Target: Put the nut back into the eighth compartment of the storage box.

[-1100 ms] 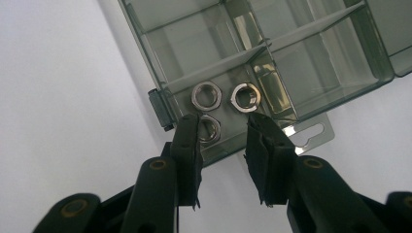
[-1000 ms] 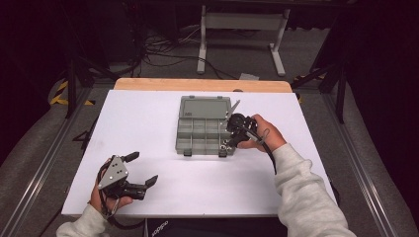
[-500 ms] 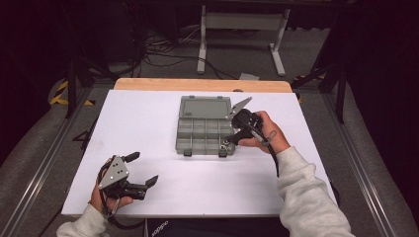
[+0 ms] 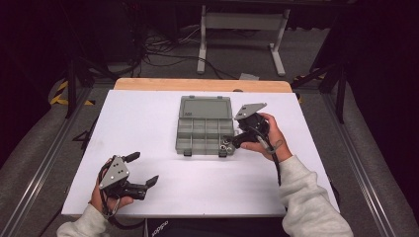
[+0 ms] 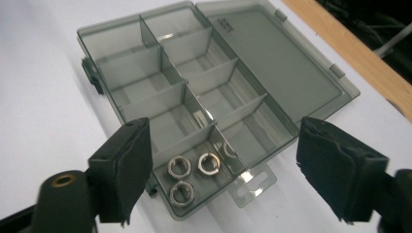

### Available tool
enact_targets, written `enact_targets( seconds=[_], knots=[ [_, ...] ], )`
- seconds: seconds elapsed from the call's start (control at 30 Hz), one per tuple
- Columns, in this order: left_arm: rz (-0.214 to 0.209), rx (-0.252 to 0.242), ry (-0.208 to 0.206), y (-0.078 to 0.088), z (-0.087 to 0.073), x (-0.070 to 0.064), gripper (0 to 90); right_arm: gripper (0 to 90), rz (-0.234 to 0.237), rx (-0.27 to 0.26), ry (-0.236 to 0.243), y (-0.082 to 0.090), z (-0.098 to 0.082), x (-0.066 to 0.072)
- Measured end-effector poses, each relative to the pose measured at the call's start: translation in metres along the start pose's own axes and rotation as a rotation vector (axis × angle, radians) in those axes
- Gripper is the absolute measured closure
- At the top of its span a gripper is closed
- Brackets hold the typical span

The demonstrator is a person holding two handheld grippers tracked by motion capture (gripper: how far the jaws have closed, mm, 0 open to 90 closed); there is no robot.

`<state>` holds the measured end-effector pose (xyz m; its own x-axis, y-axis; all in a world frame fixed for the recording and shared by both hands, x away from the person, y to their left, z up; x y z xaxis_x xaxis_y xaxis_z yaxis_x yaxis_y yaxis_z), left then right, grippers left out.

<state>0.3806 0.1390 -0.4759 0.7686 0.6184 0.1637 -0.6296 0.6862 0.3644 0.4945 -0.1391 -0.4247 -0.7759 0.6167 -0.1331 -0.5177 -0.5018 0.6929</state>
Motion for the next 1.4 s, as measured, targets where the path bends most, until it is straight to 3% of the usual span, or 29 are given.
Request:
enact_targets(
  seconds=[0.23, 0.3, 0.67, 1.07, 1.3, 1.4],
  knots=[
    [0.001, 0.001, 0.000, 0.000, 0.000, 0.000, 4.7, 12.8, -0.035, -0.082, -0.015, 0.004, -0.001, 0.001],
    [0.001, 0.001, 0.001, 0.000, 0.000, 0.000, 4.7, 10.1, -0.035, -0.133, -0.046, 0.008, -0.001, 0.002],
    [0.003, 0.001, 0.003, 0.000, 0.000, 0.000, 4.7, 9.6, -0.078, -0.219, -0.045, 0.022, -0.012, 0.004],
    [0.006, 0.000, 0.005, 0.000, 0.000, 0.000, 4.6, 7.7, -0.104, -0.274, -0.053, 0.036, -0.028, 0.006],
    [0.006, 0.001, 0.003, -0.001, 0.000, 0.000, 4.6, 7.9, -0.091, -0.282, -0.082, 0.041, -0.043, 0.007],
    [0.008, 0.003, 0.002, -0.001, 0.000, 0.000, 4.6, 7.8, -0.115, -0.276, -0.073, 0.042, -0.051, 0.005]
  ],
)
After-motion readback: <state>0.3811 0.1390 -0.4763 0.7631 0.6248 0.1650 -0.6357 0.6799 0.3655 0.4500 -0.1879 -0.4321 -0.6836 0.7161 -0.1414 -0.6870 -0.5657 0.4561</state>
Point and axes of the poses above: each handheld gripper's, and its own axes: y roughly backward along the jaws, z roughly out of its top, x roughly to its left, the point moved 10 cm from there along -y, roughly forward along the jaws, and after that the axes turned 5 degrees about -y, right-handed, at the moved point
